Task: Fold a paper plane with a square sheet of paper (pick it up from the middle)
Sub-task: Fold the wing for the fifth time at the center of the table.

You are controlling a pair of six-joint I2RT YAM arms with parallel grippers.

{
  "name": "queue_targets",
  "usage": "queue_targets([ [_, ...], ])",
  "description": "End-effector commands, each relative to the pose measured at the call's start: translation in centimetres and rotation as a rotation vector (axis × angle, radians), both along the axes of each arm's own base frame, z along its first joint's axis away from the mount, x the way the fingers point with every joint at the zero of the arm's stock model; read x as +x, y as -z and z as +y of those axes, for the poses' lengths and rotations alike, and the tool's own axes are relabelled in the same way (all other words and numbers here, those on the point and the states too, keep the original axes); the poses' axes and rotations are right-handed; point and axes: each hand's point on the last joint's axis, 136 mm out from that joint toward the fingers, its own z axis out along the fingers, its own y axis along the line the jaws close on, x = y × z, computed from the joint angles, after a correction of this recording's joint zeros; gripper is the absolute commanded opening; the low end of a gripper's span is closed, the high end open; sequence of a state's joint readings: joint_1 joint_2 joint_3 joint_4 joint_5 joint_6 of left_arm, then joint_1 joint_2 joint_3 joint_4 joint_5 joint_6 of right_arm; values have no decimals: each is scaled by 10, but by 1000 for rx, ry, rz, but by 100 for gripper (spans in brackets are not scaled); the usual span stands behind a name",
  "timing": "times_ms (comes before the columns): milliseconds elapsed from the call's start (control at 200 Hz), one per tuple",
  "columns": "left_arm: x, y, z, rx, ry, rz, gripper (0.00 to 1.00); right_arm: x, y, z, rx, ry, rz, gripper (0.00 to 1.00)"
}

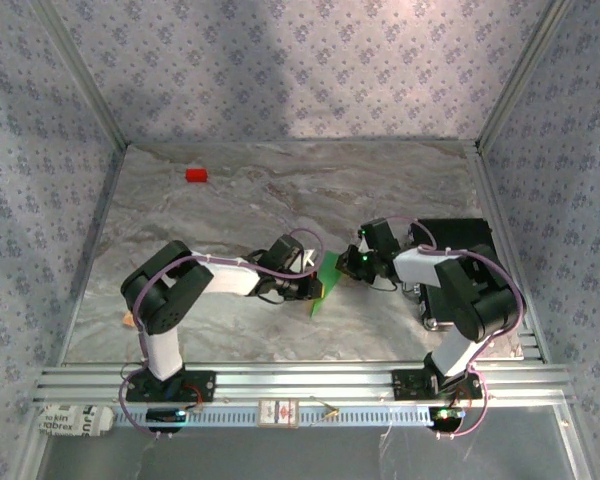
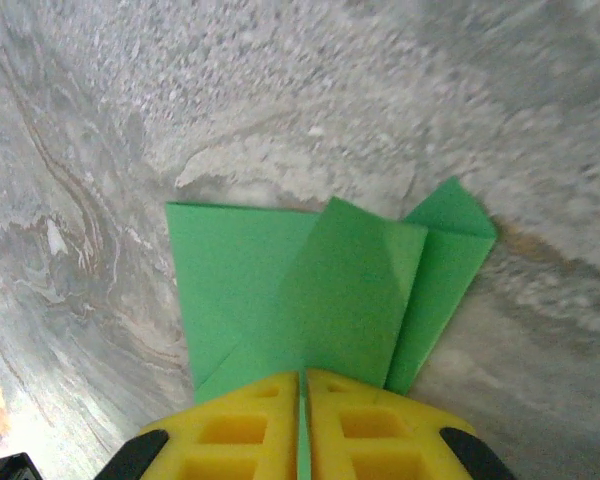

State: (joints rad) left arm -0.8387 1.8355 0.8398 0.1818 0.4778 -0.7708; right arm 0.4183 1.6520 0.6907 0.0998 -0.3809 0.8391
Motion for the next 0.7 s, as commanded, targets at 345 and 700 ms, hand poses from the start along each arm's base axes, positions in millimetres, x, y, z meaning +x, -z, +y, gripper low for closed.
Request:
queue_targets([
  [345, -46, 58, 36, 217, 28, 162, 0, 19, -37, -17, 12, 65, -112, 14],
  [700, -43, 56, 32, 208, 25, 158, 0, 10, -15, 17, 9, -39, -51, 14],
])
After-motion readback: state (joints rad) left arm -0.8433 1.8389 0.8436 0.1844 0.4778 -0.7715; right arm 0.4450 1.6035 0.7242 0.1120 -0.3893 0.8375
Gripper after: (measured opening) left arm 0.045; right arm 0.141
